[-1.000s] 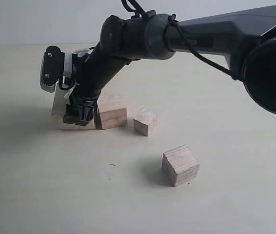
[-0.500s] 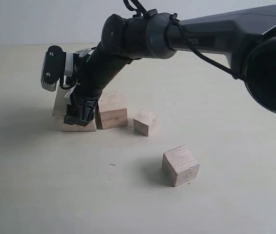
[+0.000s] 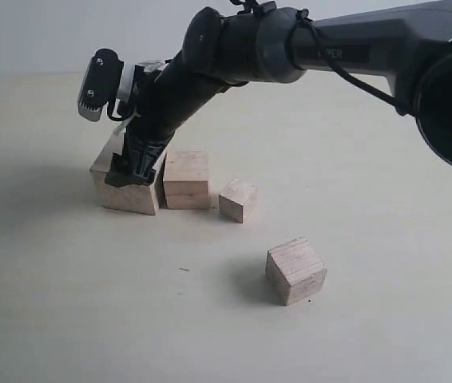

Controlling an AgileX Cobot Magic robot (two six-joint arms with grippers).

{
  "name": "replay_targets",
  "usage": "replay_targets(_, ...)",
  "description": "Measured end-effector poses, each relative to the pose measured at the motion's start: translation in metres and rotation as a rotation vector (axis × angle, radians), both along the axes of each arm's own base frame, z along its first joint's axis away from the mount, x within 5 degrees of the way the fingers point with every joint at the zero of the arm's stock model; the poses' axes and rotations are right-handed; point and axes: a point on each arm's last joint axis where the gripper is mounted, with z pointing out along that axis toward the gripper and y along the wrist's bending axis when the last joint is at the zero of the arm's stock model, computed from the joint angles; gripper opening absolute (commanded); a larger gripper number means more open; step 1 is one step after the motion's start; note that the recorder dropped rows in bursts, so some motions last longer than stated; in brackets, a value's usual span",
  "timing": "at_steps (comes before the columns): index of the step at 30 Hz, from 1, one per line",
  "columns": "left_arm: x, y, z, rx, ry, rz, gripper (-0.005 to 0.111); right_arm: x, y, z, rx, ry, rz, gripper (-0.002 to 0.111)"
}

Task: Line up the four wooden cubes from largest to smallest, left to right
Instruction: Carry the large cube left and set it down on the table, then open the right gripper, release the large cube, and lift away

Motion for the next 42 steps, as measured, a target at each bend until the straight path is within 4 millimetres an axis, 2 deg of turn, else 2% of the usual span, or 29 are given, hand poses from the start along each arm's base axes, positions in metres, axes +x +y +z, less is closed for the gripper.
replay_targets(8,0.0,0.0,0.0,0.0,0.0,0.0,0.0,-0.002,-0.002,0.022,0.023,-0.026,0.011,0.105)
replay_targets(12,0.0,0.0,0.0,0.0,0.0,0.0,0.0,-0.004,-0.004,0.026,0.003,-0.029,0.036,0.105)
replay_targets(19,0.0,0.0,0.0,0.0,0.0,0.0,0.0,-0.011,-0.007,0.024,-0.033,0.031,0.081,0.105)
replay_targets(28,0.0,0.0,0.0,0.0,0.0,0.0,0.0,-0.008,-0.008,0.023,-0.056,-0.016,0.077,0.105)
replay_targets(34,0.0,0.0,0.0,0.0,0.0,0.0,0.0,-0.007,-0.008,0.011,-0.078,0.002,0.073,0.105)
replay_targets(42,0.0,0.0,0.0,0.0,0.0,0.0,0.0,-0.004,-0.009,0.006,-0.108,-0.024,0.078,0.105)
